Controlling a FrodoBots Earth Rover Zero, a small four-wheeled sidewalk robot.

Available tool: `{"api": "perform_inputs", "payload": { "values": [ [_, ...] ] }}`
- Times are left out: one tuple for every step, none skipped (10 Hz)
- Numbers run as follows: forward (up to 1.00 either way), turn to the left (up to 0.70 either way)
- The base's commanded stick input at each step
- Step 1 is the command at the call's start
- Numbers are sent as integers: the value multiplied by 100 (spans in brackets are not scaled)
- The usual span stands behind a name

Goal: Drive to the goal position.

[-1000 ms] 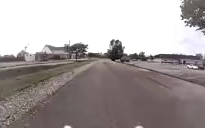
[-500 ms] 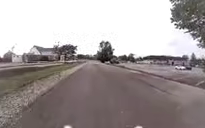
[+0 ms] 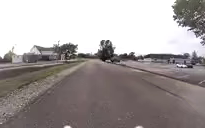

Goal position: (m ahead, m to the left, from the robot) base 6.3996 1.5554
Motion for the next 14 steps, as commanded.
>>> {"api": "perform_inputs", "payload": {
  "values": [
    [70,0],
    [70,0],
    [70,0],
    [70,9],
    [70,35],
    [70,34],
    [70,7],
    [70,0],
    [70,0],
    [70,0],
    [70,0],
    [70,0],
    [70,0],
    [70,0]
  ]
}}
